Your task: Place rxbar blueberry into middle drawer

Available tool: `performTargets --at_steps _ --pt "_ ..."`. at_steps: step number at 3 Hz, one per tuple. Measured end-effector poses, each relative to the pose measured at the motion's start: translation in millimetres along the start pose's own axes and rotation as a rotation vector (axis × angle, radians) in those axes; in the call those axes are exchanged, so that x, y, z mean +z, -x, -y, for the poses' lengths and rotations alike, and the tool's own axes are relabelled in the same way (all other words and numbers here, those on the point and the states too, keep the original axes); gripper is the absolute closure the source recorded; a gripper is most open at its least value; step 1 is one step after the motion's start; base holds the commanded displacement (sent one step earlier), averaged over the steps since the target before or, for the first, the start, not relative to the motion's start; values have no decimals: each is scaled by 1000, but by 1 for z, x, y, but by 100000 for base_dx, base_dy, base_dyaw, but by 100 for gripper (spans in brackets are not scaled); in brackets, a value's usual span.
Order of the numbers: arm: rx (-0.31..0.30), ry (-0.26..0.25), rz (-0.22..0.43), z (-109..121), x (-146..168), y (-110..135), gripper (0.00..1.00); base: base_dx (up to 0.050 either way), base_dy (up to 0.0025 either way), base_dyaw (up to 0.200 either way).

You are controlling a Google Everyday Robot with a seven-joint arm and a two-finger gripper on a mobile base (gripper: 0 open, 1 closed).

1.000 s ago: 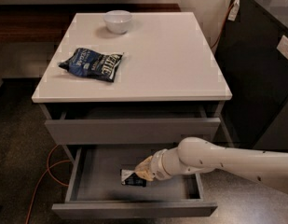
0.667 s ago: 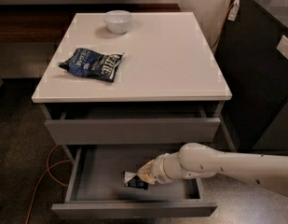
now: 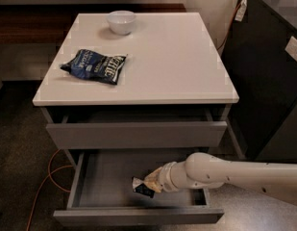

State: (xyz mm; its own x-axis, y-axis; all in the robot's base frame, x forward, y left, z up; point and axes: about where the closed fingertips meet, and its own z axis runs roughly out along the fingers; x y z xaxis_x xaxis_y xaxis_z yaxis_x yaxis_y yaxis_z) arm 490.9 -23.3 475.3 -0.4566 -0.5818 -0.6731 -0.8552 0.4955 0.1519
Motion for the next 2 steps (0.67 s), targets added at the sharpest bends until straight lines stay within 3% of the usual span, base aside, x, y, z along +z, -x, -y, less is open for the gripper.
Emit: performTargets --at_steps 1,2 --pt "-1 3 0 -1 1 1 13 0 0 0" --pt "-2 6 0 -2 2 1 0 0 0 0"
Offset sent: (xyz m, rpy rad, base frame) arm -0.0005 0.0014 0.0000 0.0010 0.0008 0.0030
